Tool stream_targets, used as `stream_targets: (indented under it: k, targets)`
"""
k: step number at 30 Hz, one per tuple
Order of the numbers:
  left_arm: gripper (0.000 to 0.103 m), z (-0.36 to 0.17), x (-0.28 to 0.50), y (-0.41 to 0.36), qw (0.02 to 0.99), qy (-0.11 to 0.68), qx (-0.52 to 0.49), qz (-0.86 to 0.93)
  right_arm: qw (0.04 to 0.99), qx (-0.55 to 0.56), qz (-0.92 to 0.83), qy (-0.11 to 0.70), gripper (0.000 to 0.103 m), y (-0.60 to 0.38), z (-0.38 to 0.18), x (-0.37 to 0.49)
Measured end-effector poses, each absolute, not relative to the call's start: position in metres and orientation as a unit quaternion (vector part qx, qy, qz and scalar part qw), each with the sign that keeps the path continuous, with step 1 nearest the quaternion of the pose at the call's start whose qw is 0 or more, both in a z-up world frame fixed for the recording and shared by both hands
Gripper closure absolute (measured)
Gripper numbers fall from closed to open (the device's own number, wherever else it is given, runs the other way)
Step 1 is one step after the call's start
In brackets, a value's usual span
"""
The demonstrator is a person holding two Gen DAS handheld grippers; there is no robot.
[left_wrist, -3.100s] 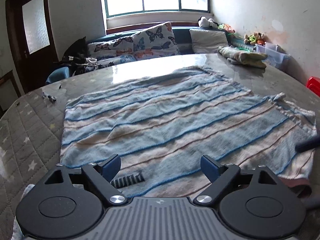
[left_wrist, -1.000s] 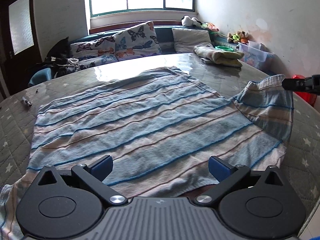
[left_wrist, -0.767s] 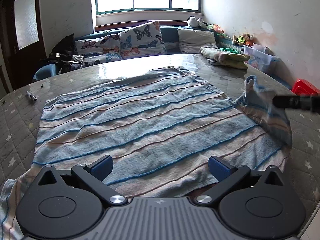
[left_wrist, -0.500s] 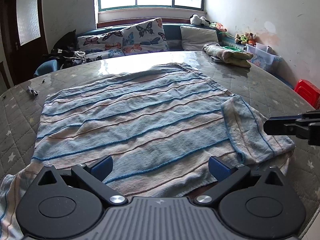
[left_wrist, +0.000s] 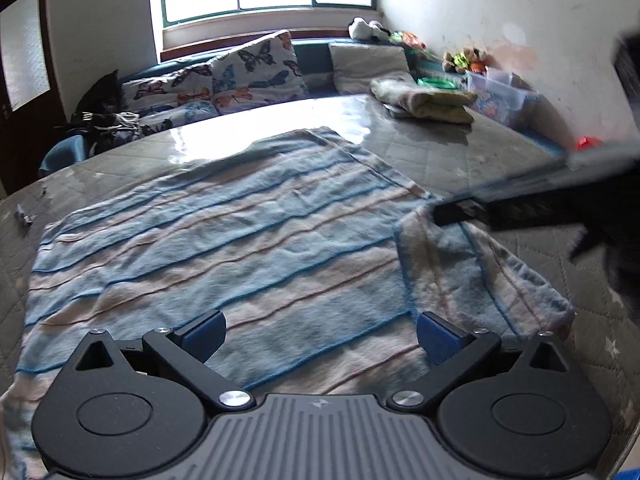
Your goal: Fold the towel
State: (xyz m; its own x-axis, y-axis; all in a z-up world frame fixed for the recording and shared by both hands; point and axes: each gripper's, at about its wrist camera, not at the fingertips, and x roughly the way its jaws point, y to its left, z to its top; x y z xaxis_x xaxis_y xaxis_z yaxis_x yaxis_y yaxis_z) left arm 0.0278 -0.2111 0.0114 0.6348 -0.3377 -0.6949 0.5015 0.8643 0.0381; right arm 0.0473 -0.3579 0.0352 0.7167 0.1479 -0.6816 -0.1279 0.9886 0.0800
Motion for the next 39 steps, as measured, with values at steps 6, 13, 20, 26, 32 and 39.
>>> stream_targets:
  k: [6, 13, 20, 26, 32, 39]
  targets:
    - [0.0, 0.004, 0.028, -0.215, 0.892, 0.364, 0.122, -0.237, 0.916, 0.003, 0.082, 0.393, 0.078, -0.361, 0.021, 0.064]
    - [0.0, 0.016, 0.023, -0.19, 0.902, 0.355, 0.1, -0.224, 0.918, -0.008, 0.101, 0.382, 0.065, -0.354, 0.037, 0.019]
    - [0.0, 0.032, 0.007, -0.124, 0.926, 0.34, 0.053, -0.155, 0.912, -0.024, 0.095, 0.398, 0.059, -0.34, 0.02, -0.022]
    - [0.001, 0.036, -0.026, -0.043, 0.942, 0.331, 0.012, -0.05, 0.923, -0.019, 0.098, 0.373, 0.05, -0.328, 0.031, -0.029]
    - [0.005, 0.028, -0.064, 0.037, 0.935, 0.343, -0.052, 0.073, 0.918, -0.007, 0.096, 0.384, 0.046, -0.319, 0.017, -0.021]
    - [0.024, 0.022, -0.075, 0.07, 0.925, 0.348, -0.102, 0.116, 0.92, 0.0, 0.087, 0.383, 0.043, -0.315, 0.016, -0.017]
